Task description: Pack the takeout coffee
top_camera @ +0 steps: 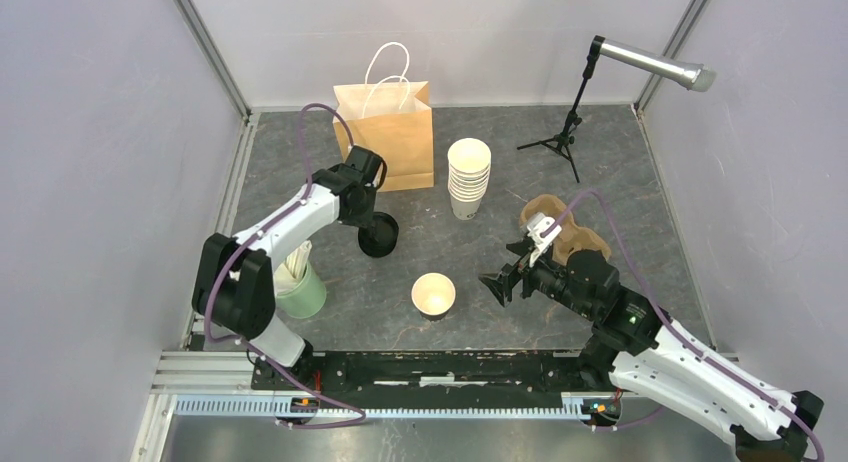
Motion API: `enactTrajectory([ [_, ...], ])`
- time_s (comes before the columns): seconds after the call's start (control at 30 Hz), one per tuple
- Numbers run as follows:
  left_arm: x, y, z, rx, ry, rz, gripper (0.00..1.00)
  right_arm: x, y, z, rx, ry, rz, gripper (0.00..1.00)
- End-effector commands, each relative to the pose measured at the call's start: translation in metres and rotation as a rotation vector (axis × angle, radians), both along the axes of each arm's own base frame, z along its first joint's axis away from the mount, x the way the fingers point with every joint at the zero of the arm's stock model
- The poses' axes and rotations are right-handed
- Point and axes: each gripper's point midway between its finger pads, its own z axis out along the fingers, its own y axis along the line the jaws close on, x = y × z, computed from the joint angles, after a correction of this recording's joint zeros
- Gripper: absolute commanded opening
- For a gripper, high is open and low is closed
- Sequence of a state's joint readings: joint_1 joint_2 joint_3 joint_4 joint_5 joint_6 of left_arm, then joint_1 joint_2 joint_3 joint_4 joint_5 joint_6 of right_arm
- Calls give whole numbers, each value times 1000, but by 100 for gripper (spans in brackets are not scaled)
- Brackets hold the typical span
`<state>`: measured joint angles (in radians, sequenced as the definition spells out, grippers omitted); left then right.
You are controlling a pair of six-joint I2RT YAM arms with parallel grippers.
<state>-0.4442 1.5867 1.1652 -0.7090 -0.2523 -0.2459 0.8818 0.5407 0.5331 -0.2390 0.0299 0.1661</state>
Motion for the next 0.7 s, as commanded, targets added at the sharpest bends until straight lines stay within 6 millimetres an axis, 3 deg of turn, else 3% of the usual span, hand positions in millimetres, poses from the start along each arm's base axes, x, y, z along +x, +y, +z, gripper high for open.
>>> enactTrajectory([
  [0.0, 10, -12, 40, -100, -95, 11, 2, 2, 8, 5, 25, -30, 26, 95],
  [0.33, 7, -13, 68, -144, -157, 16, 2, 0, 30, -1, 53, -10, 104, 95],
  [0.53, 1, -16, 89, -193, -201, 2, 2, 7, 40, 10, 96, -72, 121, 95],
  [0.67, 2, -22, 87, -231, -212, -10, 2, 11, 46, 12, 96, -61, 116, 95],
])
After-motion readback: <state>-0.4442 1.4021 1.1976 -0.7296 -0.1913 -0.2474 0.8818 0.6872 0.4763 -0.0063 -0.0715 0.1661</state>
